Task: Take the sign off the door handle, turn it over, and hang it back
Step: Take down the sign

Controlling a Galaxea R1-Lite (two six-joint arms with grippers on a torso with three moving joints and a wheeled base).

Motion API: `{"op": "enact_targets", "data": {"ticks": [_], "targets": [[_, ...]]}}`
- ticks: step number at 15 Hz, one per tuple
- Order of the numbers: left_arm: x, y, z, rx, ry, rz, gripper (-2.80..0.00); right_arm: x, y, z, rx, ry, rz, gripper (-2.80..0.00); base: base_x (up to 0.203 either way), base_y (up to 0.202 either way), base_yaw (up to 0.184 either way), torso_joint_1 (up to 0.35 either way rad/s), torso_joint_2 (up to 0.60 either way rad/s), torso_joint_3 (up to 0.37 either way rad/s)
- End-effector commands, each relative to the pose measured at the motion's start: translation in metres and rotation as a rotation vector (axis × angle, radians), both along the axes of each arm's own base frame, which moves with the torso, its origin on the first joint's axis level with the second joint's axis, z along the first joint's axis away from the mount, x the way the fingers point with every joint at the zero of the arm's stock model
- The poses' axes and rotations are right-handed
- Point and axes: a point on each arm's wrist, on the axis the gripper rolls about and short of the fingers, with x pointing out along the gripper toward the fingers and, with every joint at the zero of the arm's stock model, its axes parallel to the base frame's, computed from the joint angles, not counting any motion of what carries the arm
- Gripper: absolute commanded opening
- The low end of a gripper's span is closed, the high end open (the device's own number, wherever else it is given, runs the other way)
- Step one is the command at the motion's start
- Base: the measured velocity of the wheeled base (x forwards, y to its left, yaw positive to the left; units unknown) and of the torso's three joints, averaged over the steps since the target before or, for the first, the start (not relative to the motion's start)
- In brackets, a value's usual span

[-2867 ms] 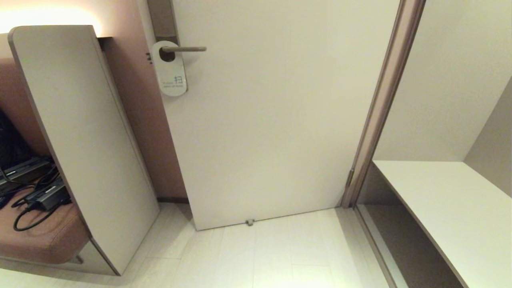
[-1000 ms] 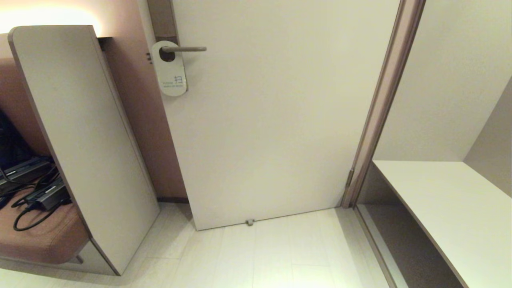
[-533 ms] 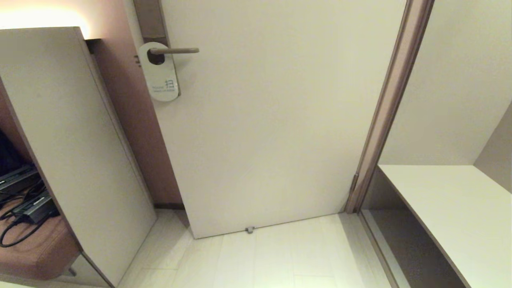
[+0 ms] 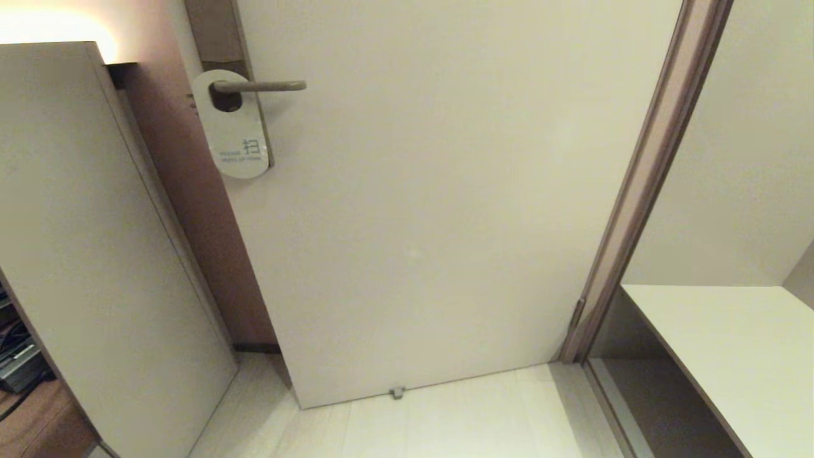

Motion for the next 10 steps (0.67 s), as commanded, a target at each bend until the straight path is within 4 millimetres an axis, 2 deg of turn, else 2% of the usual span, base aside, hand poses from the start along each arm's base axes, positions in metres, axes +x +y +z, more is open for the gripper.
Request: {"op": "enact_targets", "data": {"ticks": [1, 6, 10], "targets": [[0.0000, 0.0000, 0.0001, -0.001, -0.001, 0.000, -2.80, 0.0001, 0.0000, 0.0001, 0.000, 0.000, -0.001, -2.80, 0.193, 0.000, -0.003, 0.003, 0.01, -0.006], [0.0000, 0.0000, -0.0001, -0.001, 0.001, 0.000, -2.80, 0.0001, 0.0000, 0.0001, 0.000, 0.000, -0.001, -2.80, 0.172, 0.000, 0.002, 0.006, 0.00, 0.003], [0.0000, 0.0000, -0.0001, -0.001, 0.001, 0.000, -2.80, 0.0001, 0.0000, 0.0001, 0.000, 0.000, -0.001, -2.80, 0.000, 0.000, 0.000, 0.000, 0.00, 0.000]]}}
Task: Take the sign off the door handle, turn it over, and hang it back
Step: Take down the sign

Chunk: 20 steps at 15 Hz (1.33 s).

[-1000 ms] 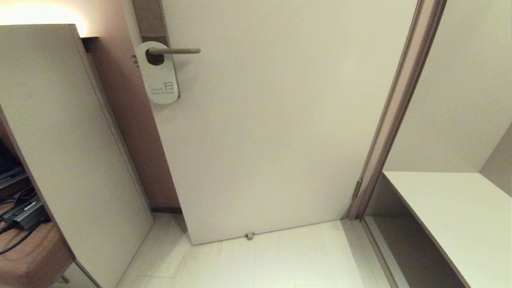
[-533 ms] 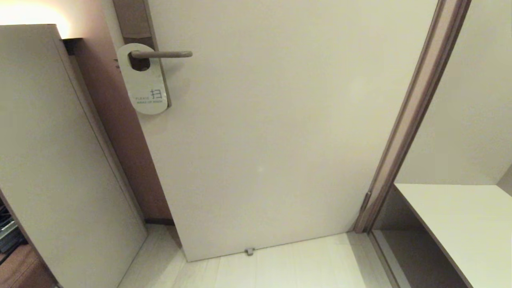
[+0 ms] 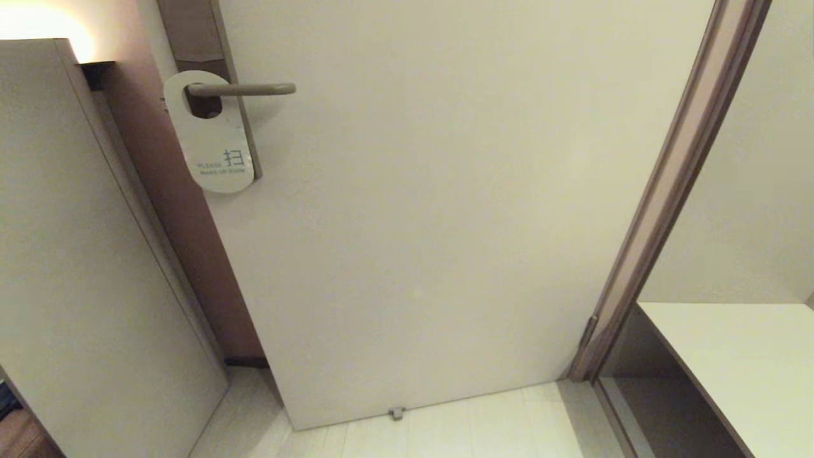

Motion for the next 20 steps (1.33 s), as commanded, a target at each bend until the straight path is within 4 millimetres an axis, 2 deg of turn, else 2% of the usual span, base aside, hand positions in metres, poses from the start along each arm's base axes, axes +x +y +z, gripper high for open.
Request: {"op": "enact_targets", "data": {"ticks": [1, 15, 20], "targets": [[0.0000, 0.0000, 0.0000, 0.000, 0.000, 0.000, -2.80, 0.0001, 0.0000, 0.0000, 0.000, 0.001, 0.001, -2.80, 0.000, 0.000, 0.000, 0.000, 0.00, 0.000], [0.0000, 0.0000, 0.0000, 0.000, 0.000, 0.000, -2.80, 0.0001, 0.0000, 0.0000, 0.000, 0.001, 0.001, -2.80, 0.000, 0.000, 0.000, 0.000, 0.00, 0.000], [0.0000, 0.0000, 0.0000, 0.000, 0.000, 0.000, -2.80, 0.0001, 0.0000, 0.0000, 0.000, 0.001, 0.001, -2.80, 0.001, 0.167, -0.001, 0.000, 0.00, 0.003]]}}
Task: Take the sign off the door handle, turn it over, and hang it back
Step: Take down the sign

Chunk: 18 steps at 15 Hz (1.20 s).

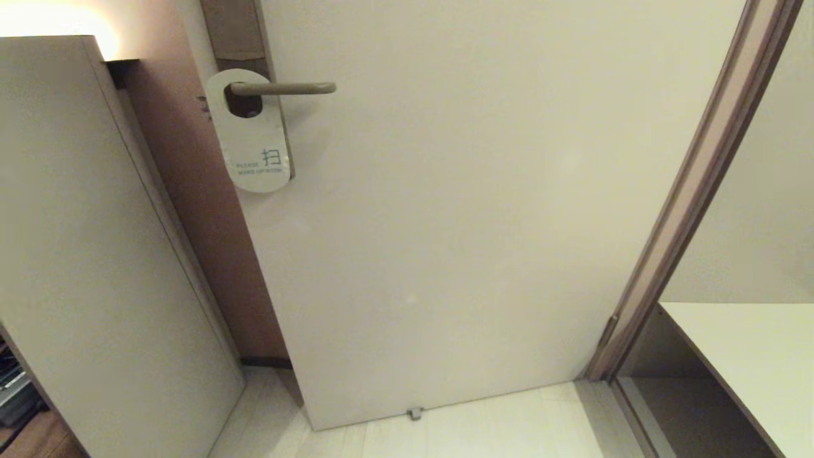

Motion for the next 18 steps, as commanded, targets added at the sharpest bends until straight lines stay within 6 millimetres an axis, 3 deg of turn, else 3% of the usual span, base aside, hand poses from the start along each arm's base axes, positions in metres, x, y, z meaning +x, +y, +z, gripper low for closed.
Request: {"op": "enact_targets", "data": {"ticks": [1, 14, 18], "targets": [[0.0000, 0.0000, 0.0000, 0.000, 0.000, -0.001, -2.80, 0.0001, 0.0000, 0.0000, 0.000, 0.001, -0.001, -2.80, 0.000, 0.185, 0.000, 0.002, 0.00, 0.001], [0.0000, 0.0000, 0.0000, -0.001, 0.000, -0.001, -2.80, 0.0001, 0.0000, 0.0000, 0.000, 0.001, 0.000, -2.80, 0.000, 0.192, 0.000, 0.002, 0.00, 0.002], [0.0000, 0.0000, 0.0000, -0.001, 0.000, -0.001, -2.80, 0.0001, 0.0000, 0.0000, 0.000, 0.001, 0.000, -2.80, 0.000, 0.050, -0.001, 0.001, 0.00, 0.001]]}}
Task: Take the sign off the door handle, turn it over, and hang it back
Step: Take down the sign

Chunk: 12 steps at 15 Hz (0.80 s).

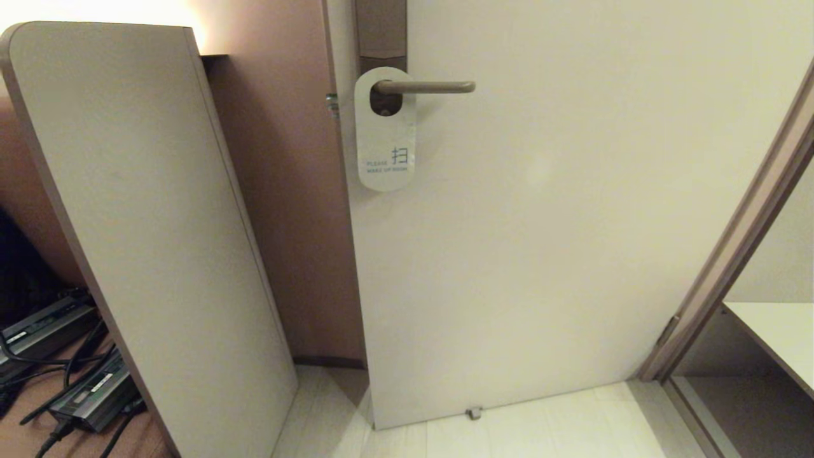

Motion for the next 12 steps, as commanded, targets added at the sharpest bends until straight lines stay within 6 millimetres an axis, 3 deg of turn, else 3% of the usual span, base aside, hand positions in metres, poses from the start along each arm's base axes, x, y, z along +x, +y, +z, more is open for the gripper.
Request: {"op": "enact_targets", "data": {"ticks": [1, 12], "targets": [[0.0000, 0.0000, -0.0001, 0.000, 0.001, -0.001, -2.80, 0.0001, 0.0000, -0.0001, 0.000, 0.001, 0.000, -2.80, 0.000, 0.000, 0.000, 0.000, 0.00, 0.000], [0.0000, 0.0000, 0.0001, 0.006, -0.001, -0.001, -2.80, 0.0001, 0.0000, -0.0001, 0.000, 0.001, -0.001, -2.80, 0.000, 0.000, 0.000, 0.000, 0.00, 0.000]]}}
